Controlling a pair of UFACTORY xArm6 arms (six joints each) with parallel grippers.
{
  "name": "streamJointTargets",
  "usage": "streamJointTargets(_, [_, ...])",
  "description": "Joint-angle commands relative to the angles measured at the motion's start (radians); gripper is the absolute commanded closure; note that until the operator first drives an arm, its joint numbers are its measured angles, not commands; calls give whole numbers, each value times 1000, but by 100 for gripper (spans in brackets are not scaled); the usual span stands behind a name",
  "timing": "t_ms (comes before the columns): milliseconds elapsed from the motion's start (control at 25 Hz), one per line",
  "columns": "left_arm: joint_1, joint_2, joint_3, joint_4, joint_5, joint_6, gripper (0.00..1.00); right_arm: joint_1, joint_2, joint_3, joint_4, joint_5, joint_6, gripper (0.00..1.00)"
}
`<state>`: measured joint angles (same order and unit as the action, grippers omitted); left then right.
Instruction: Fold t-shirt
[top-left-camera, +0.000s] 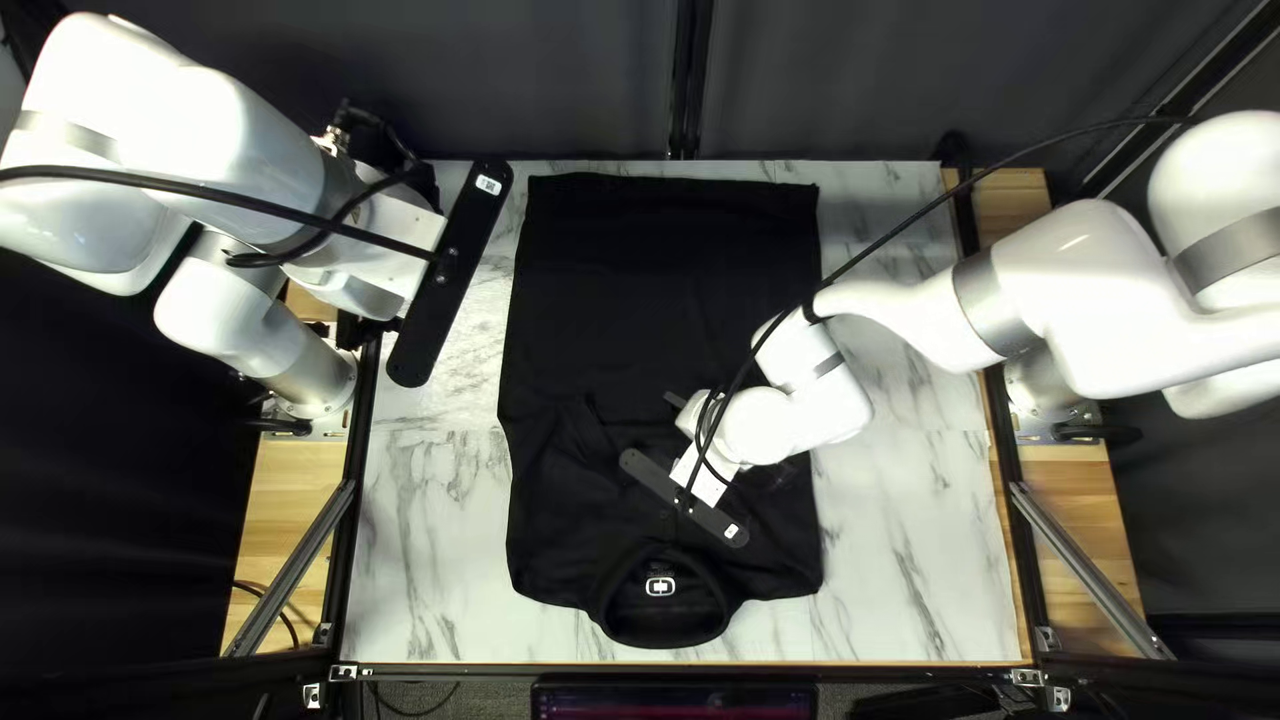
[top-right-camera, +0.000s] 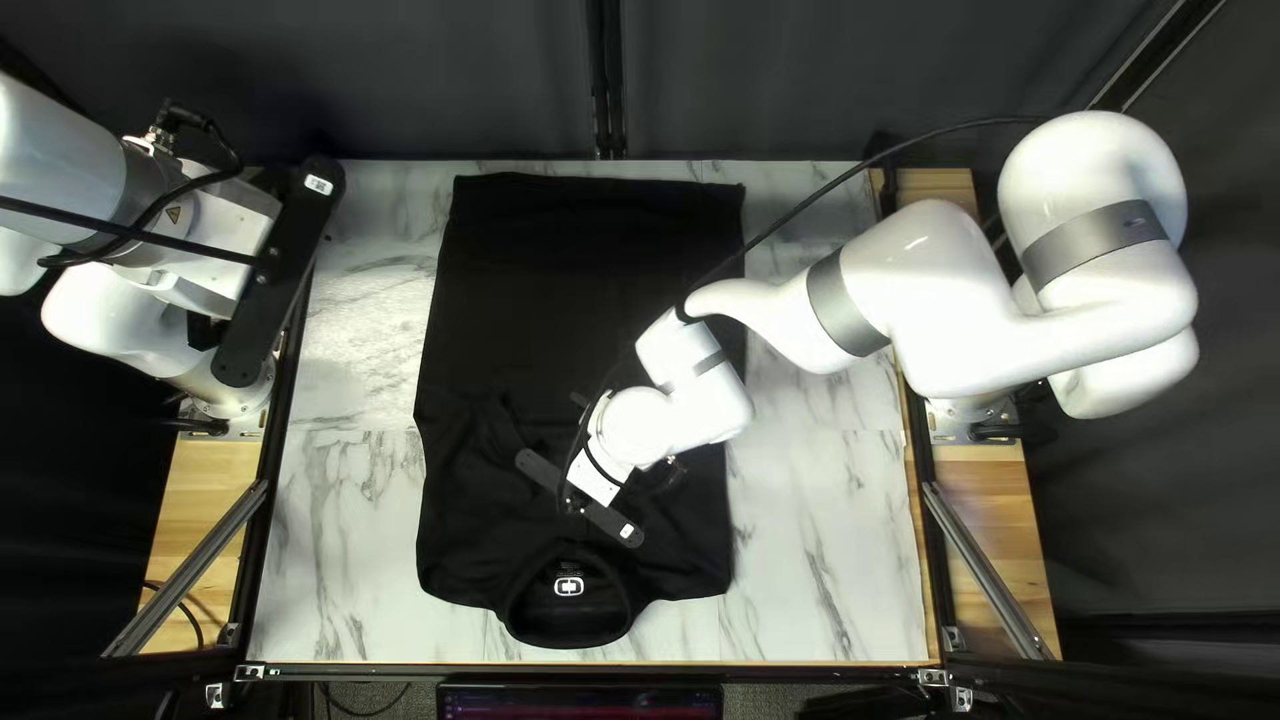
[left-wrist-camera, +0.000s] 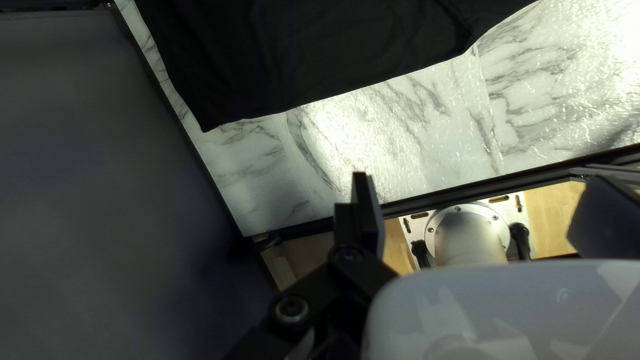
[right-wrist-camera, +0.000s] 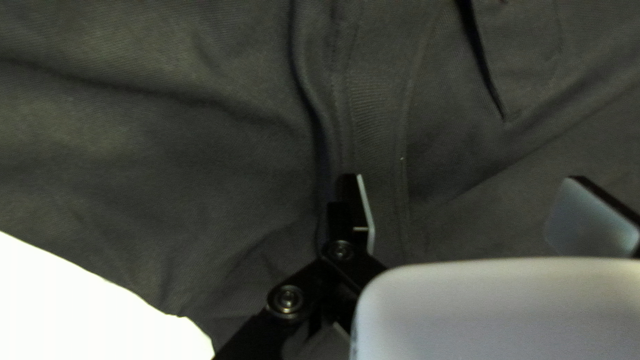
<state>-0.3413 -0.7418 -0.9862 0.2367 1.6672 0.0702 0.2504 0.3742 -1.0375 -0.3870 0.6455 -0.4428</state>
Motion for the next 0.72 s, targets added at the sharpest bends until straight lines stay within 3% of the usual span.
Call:
streamJointTargets(40, [0, 0, 0, 0, 0, 0, 0, 21, -23, 10, -6, 13, 22, 0])
streamJointTargets(720, [0, 0, 0, 0, 0, 0, 0, -6, 8, 4, -9, -23, 4, 0])
